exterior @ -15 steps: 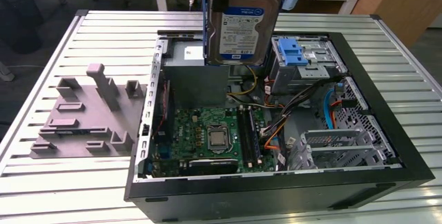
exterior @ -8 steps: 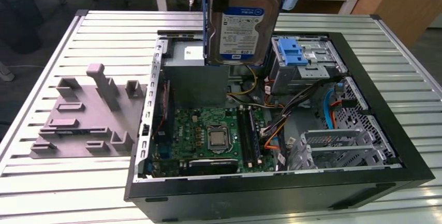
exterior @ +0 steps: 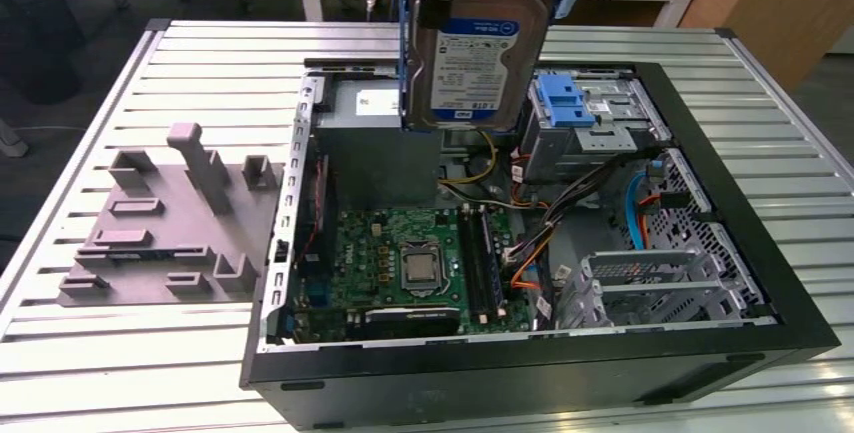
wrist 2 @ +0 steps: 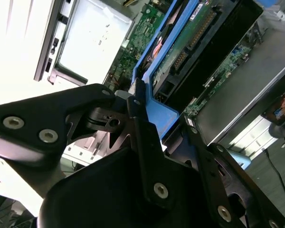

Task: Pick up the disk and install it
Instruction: 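Insert the disk into the insertion slot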

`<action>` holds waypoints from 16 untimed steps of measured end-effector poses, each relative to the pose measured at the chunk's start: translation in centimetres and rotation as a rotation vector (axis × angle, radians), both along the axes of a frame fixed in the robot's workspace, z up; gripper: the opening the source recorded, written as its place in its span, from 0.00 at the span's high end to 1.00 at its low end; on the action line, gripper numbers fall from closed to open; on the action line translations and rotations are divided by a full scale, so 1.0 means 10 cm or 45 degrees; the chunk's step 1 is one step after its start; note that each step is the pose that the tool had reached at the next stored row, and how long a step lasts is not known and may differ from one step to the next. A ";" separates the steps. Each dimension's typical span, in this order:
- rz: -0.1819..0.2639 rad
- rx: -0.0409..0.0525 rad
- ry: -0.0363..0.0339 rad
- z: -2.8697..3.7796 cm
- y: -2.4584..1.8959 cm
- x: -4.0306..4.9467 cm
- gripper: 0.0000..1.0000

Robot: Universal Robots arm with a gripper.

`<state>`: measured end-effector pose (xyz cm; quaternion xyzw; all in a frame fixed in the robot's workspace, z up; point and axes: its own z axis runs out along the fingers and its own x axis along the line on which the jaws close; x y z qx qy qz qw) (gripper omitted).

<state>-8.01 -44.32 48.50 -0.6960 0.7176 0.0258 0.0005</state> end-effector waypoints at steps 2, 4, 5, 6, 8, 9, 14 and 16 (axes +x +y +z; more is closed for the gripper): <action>0.000 0.000 0.0003 0.000 -0.011 0.080 0.64; 0.000 0.000 0.0006 0.000 -0.023 0.151 0.64; 0.000 0.000 0.0006 -0.001 -0.029 0.172 0.64; 0.000 0.000 0.0005 -0.002 -0.039 0.189 0.64; 0.000 0.000 0.0006 -0.004 -0.065 0.211 0.64; 0.000 0.000 0.0005 -0.005 -0.083 0.218 0.64; 0.000 0.000 0.0005 -0.012 -0.183 0.255 0.64; 0.000 0.000 0.0005 -0.015 -0.219 0.292 0.64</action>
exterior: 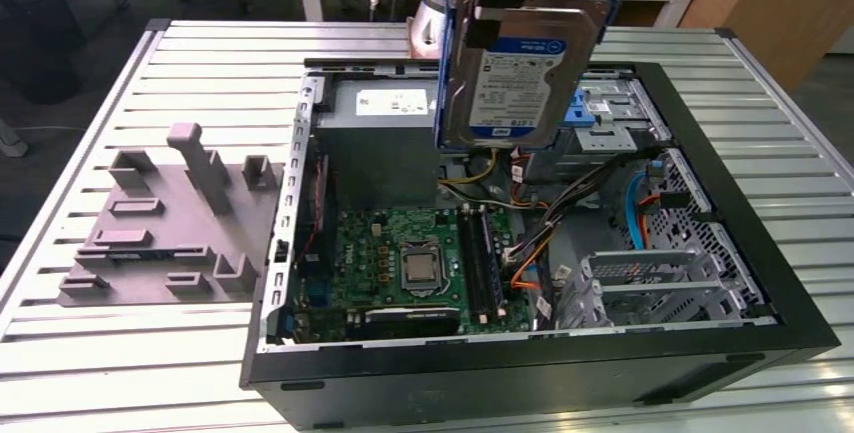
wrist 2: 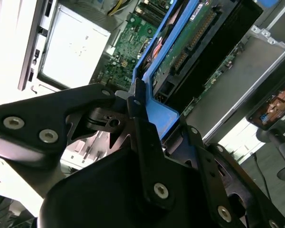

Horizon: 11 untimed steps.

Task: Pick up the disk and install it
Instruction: 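Insert the disk into the insertion slot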

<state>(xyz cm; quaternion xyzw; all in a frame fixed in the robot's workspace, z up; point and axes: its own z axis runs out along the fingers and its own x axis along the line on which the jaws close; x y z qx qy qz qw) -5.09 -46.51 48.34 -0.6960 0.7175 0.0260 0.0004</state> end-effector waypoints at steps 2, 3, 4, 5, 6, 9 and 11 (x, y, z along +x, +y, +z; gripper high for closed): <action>0.000 0.000 0.0001 -0.001 -0.024 0.066 0.64; 0.000 0.000 0.0000 -0.002 -0.034 0.093 0.64; 0.000 0.000 0.0001 -0.004 -0.040 0.109 0.64; 0.000 0.000 0.0001 -0.007 -0.046 0.118 0.64; 0.000 0.000 0.0000 -0.010 -0.050 0.125 0.64; 0.000 -0.001 0.0001 -0.017 -0.071 0.136 0.64; 0.000 0.000 0.0000 -0.019 -0.075 0.135 0.64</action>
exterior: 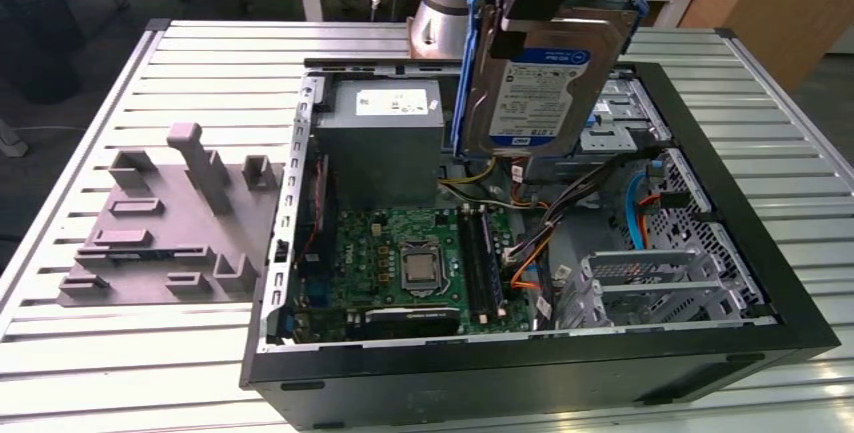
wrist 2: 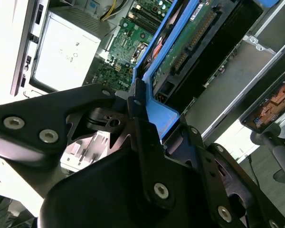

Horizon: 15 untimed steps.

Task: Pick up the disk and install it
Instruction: 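Insert the disk into the insertion slot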

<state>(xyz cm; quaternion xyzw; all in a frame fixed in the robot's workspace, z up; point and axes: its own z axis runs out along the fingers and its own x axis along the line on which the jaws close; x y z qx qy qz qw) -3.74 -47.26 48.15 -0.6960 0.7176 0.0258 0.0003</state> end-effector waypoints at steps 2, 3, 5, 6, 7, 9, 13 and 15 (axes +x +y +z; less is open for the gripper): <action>0.000 0.000 0.0001 0.001 0.000 0.001 0.64; 0.000 0.000 0.0002 0.001 -0.001 0.001 0.64; 0.000 0.000 0.0001 0.001 -0.001 0.001 0.64; 0.000 0.000 0.0001 0.001 -0.001 0.001 0.64; 0.000 0.000 0.0001 0.001 -0.002 0.001 0.64; 0.000 0.000 0.0001 0.001 -0.002 0.001 0.64; 0.000 0.000 0.0001 -0.002 -0.038 0.002 0.64; 0.000 0.000 0.0001 -0.007 -0.081 0.002 0.64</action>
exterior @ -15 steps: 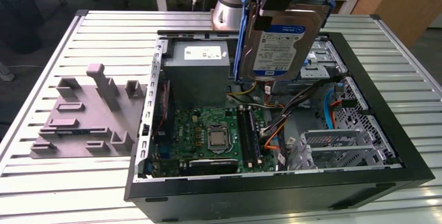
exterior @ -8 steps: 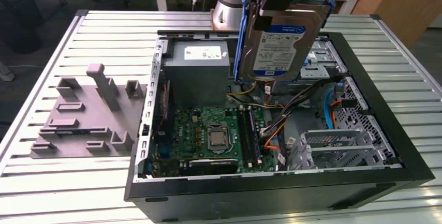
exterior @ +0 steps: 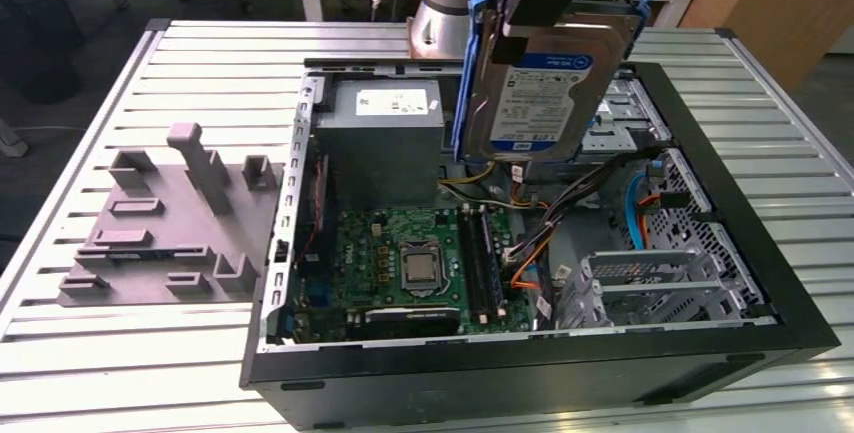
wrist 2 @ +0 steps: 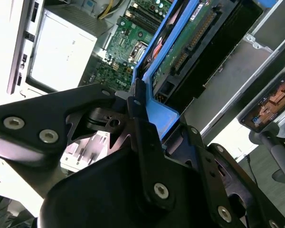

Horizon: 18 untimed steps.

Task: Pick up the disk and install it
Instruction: 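Insert the disk into the insertion slot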

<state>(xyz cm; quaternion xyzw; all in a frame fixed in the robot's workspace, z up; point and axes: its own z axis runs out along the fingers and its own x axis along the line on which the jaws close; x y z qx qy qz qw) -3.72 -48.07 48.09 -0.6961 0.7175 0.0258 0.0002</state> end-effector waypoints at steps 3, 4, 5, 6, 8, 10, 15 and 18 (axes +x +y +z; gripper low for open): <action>0.000 0.000 0.0000 -0.009 -0.089 0.002 0.64; 0.000 0.000 0.0000 -0.012 -0.116 0.005 0.64; 0.000 0.000 -0.0001 -0.015 -0.136 0.012 0.64; 0.000 0.000 0.0000 -0.017 -0.150 0.026 0.64; 0.000 0.000 -0.0001 -0.025 -0.163 0.094 0.64; 0.000 0.000 0.0001 -0.030 -0.170 0.176 0.64; 0.000 0.000 0.0000 -0.051 -0.216 0.277 0.64; 0.000 0.000 -0.0001 -0.064 -0.287 0.284 0.64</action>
